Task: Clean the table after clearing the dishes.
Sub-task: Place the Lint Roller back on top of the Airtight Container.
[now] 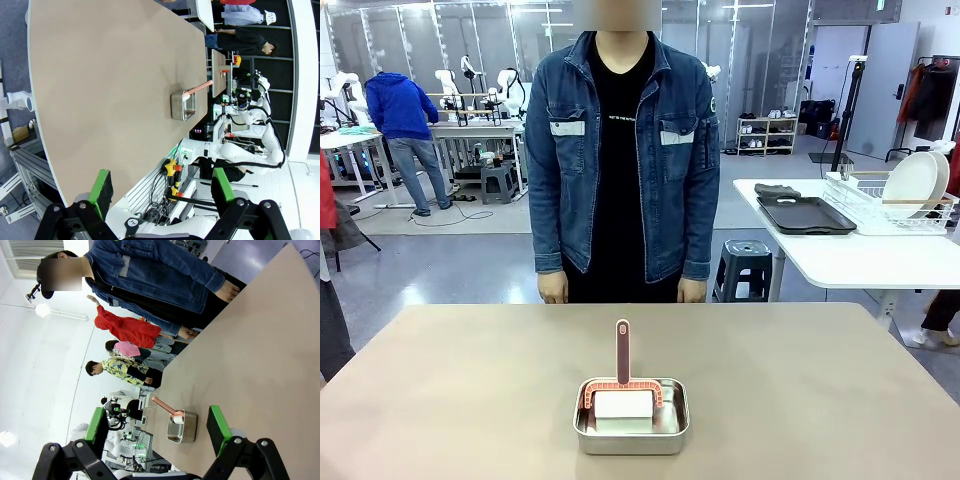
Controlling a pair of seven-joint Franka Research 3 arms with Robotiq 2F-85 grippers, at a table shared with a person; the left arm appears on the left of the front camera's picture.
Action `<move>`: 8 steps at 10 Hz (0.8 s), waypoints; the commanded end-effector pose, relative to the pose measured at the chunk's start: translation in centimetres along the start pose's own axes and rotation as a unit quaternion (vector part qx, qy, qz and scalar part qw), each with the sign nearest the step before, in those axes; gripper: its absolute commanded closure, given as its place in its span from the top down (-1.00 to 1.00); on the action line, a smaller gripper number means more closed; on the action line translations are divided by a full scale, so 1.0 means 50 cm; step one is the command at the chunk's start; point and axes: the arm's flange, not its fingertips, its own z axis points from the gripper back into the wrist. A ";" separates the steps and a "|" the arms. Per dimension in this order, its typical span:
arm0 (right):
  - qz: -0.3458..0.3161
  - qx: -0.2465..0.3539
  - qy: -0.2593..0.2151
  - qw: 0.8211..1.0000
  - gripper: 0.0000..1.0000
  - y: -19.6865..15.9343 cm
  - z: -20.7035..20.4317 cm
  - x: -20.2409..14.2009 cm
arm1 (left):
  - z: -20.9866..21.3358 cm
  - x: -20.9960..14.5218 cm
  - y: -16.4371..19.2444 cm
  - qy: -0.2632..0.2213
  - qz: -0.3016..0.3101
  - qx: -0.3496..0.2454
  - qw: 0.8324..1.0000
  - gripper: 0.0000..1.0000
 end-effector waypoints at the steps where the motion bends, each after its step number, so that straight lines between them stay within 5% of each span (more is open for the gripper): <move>1: 0.002 0.005 -0.002 1.000 1.00 0.005 -0.002 0.002 | -0.005 -0.012 -0.006 -0.003 0.007 0.011 1.000 1.00; 8: 0.002 0.005 -0.002 1.000 1.00 0.005 -0.002 0.002 | -0.005 -0.012 -0.006 -0.003 0.007 0.011 1.000 1.00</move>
